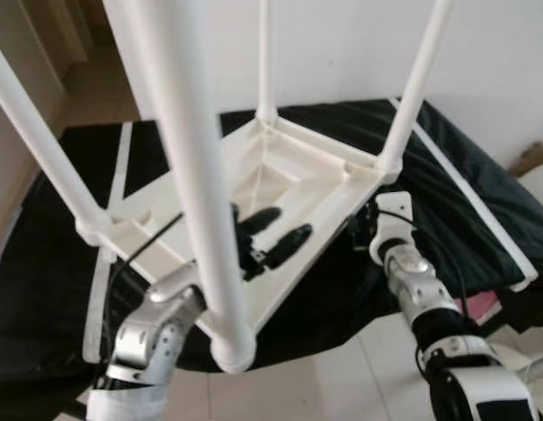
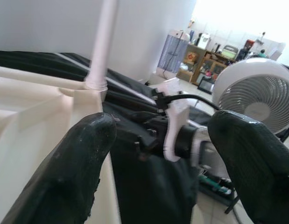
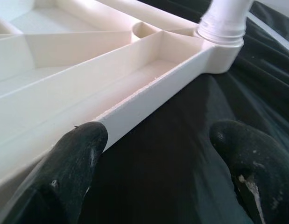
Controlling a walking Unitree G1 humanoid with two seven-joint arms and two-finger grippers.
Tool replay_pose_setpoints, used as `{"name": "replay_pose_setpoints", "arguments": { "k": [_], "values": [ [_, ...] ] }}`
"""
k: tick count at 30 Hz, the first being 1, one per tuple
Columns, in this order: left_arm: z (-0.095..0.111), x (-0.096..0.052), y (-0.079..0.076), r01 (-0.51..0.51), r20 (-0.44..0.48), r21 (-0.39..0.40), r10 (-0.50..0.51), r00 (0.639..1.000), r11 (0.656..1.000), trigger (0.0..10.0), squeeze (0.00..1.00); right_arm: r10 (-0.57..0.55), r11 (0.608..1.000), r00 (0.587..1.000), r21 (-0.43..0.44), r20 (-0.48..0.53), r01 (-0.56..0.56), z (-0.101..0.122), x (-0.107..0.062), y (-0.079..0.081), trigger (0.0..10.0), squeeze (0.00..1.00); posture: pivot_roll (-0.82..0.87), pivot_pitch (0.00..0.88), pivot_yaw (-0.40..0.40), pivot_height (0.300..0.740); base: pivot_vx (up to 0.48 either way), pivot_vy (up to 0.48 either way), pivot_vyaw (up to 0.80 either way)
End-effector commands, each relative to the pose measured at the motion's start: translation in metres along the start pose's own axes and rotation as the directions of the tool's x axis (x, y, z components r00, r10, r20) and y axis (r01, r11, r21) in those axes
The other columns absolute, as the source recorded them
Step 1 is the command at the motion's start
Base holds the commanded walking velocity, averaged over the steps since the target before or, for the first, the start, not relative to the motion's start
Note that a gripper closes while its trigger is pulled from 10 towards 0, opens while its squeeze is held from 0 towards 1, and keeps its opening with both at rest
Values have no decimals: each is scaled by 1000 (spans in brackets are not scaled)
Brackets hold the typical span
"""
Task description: Building children table
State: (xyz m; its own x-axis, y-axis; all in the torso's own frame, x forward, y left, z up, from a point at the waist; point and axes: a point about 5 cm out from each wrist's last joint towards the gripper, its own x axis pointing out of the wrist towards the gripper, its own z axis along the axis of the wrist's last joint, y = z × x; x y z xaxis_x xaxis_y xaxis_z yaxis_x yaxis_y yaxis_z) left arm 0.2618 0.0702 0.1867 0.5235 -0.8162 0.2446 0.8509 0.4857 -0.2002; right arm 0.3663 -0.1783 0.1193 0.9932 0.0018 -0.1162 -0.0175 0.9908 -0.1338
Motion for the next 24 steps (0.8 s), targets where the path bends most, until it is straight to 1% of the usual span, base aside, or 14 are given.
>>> {"name": "replay_pose_setpoints", "arguments": {
  "k": [1,2,3,4,5,6,7,8,9,10,14,17,20,24],
  "values": [
    [-1,4,-5,19,-16,5,-19,1000,1000,10000,0,18,1000,1000,-3,3,-18,1,1,3,10000,0,51,0,40,740,0,0,0],
    [-2,10,-9,29,-15,-7,-30,999,1000,10000,0,54,998,999,-9,-8,-54,1,3,7,10000,0,41,0,52,740,0,0,0],
    [-7,15,-14,60,-41,-4,-60,997,998,10000,0,88,996,996,-11,-18,-89,-1,4,10,10000,0,41,0,56,740,0,0,0],
    [-7,15,-14,60,-41,-4,-60,997,998,10000,0,88,996,996,-11,-18,-89,-1,4,10,10000,0,41,0,56,740,0,0,0],
    [-11,20,-19,92,-72,11,-91,993,996,10000,0,122,992,992,-14,-27,-122,-2,5,12,10000,0,41,0,56,740,0,0,0],
    [-14,24,-26,139,-99,24,-136,986,990,10000,0,152,988,988,-36,-30,-153,-2,6,15,10000,0,31,0,67,740,0,0,0],
    [-14,24,-26,139,-99,24,-136,986,990,10000,0,152,988,988,-36,-30,-153,-2,6,15,10000,0,31,0,67,740,0,0,0],
    [-18,30,-37,214,-130,31,-209,969,976,10000,0,208,976,978,-54,-32,-210,-2,7,22,10000,0,13,0,80,740,0,0,0],
    [-18,30,-37,214,-130,31,-209,969,976,10000,0,208,976,978,-54,-32,-210,-2,7,22,10000,0,13,0,80,740,0,0,0],
    [-19,33,-41,236,-140,27,-230,963,971,10000,0,229,972,973,-50,-33,-230,-1,8,24,10000,0,13,0,80,740,0,0,0],
    [-21,46,-51,308,-174,55,-295,940,950,10000,0,244,969,969,-28,-33,-245,1,11,31,10000,0,-1,0,94,740,0,0,0],
    [-21,49,-53,319,-178,63,-304,936,946,10000,0,246,969,969,-28,-29,-247,2,11,33,10000,0,-1,0,94,740,0,0,0],
    [-23,58,-64,375,-185,67,-358,915,925,10000,0,244,969,969,-13,-38,-245,-1,11,37,10000,0,-12,0,102,740,0,0,0],
    [-23,59,-66,384,-188,67,-367,911,921,10000,0,242,970,970,-14,-38,-243,-2,11,37,10000,0,-12,0,102,740,0,0,0]
  ]
}}
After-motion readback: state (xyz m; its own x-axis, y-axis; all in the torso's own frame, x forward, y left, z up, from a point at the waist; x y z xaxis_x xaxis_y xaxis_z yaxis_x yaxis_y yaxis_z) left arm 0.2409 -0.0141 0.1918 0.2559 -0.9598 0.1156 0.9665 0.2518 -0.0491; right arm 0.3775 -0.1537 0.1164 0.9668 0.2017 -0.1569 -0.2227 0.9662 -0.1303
